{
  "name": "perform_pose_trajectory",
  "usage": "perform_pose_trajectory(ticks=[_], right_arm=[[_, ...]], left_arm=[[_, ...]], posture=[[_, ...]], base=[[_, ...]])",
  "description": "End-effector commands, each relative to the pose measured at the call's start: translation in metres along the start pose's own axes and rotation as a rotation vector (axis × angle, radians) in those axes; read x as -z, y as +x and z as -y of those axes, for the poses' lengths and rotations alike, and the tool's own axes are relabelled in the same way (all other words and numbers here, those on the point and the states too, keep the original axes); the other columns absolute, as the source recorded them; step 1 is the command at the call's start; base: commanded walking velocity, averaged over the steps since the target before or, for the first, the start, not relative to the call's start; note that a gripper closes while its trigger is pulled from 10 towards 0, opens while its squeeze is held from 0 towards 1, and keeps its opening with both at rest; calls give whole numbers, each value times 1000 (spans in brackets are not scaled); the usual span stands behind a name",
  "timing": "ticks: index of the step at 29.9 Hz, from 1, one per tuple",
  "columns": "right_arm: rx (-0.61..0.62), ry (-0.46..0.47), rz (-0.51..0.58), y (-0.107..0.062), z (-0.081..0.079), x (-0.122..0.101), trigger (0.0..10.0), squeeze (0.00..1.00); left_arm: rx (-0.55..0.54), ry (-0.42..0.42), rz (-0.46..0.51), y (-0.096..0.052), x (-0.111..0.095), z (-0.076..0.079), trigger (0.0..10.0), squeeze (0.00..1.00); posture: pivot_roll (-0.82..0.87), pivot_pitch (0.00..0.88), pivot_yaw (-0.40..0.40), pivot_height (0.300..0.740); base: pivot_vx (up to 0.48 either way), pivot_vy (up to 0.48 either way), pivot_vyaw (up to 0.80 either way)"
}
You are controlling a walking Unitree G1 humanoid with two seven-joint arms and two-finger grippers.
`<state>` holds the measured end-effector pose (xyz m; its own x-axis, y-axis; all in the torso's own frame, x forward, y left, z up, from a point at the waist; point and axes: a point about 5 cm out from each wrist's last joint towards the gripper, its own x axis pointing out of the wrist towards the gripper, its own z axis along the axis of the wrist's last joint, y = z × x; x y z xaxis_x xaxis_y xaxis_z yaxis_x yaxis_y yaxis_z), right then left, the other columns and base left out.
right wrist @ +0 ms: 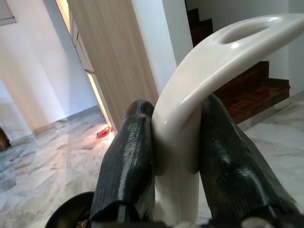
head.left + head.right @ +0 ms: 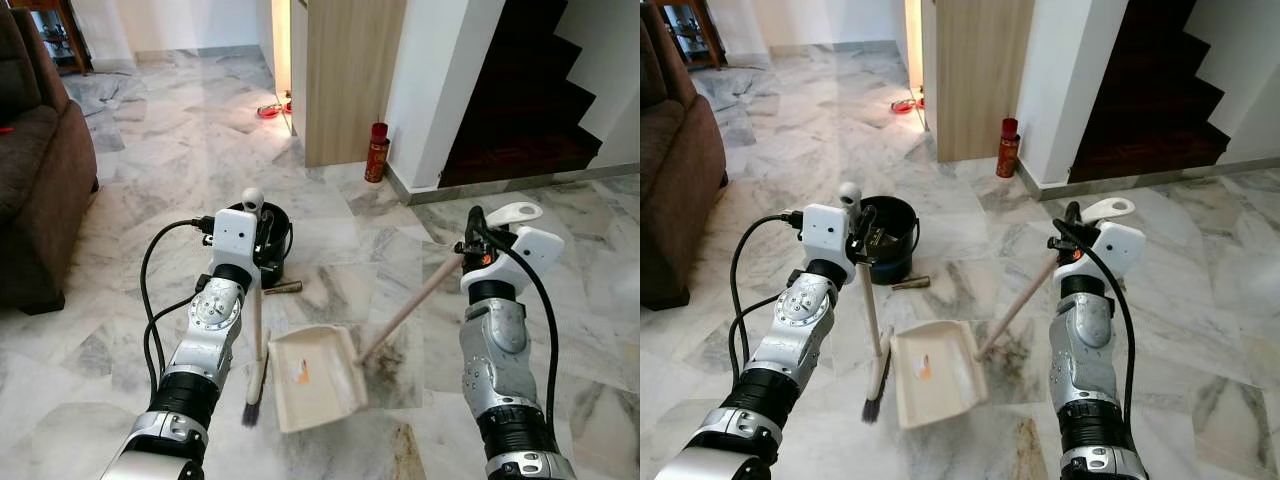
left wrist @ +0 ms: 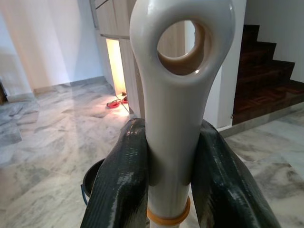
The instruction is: Sweep floor
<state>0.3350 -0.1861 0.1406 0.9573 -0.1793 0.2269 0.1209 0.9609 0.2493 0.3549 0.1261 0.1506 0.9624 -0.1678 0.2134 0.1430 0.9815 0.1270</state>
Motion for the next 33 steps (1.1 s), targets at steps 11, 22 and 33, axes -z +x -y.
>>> perform_pose_trajectory(ticks=[11, 22, 33], right_arm=[[-74, 40, 153, 10, -20, -41, 10000, 0], [-123, 64, 197, 12, -33, -58, 10000, 0], [-153, 53, 189, 10, -38, -58, 10000, 0]], left_arm=[[-4, 45, 57, 4, -13, -2, 10000, 0], [-35, 74, 67, 4, -14, -6, 10000, 0], [-45, 76, 70, 3, -15, -6, 10000, 0]], posture=[[105, 33, -27, 740], [108, 32, -28, 740], [109, 27, -30, 740]], base=[[359, 0, 215], [409, 0, 0], [421, 0, 353]])
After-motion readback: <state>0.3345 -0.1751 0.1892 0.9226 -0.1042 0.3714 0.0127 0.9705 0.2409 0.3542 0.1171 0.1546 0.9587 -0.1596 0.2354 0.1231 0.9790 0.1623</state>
